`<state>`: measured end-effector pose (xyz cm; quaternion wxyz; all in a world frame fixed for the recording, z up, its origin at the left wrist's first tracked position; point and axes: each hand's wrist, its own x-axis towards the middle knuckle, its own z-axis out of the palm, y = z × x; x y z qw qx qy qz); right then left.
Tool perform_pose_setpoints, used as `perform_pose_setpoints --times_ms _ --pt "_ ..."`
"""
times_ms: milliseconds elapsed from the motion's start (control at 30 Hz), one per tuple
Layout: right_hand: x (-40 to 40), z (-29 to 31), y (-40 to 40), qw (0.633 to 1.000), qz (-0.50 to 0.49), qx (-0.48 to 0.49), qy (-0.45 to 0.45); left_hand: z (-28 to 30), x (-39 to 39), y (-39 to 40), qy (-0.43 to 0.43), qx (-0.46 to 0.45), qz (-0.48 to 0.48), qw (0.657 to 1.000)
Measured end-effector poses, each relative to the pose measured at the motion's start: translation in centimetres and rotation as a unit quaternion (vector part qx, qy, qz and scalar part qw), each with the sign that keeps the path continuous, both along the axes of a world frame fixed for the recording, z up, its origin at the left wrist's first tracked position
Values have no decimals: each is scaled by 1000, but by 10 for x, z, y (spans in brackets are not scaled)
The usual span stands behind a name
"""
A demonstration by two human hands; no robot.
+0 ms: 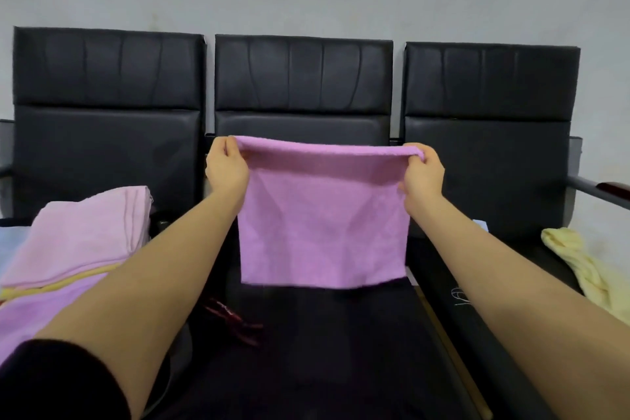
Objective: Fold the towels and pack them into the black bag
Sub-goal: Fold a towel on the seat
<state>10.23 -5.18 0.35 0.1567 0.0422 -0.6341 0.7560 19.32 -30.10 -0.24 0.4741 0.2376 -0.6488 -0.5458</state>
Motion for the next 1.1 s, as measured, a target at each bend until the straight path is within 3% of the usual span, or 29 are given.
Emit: perform_pose_setpoints --times_ms 133,300,433,567,700,867,1100 --pt "2 1 -1 998 6 -23 55 0 4 10 52 -19 17 998" --pt "19 -41 10 1000 20 -7 22 -47 26 31 37 8 42 998" --pt "34 -84 23 997 -12 69 -22 -95 48 42 -61 23 69 995" --pt "48 -107 31 981 -83 168 -57 -124 63 45 -149 -10 114 982" --pt "57 -123 39 955 -101 266 -80 -142 73 45 -208 -57 97 972" --pt "49 -148 41 952 -58 271 -134 -170 73 34 -328 -97 76 936" --pt "24 -182 39 928 -34 333 -165 -199 59 21 -416 -143 25 898"
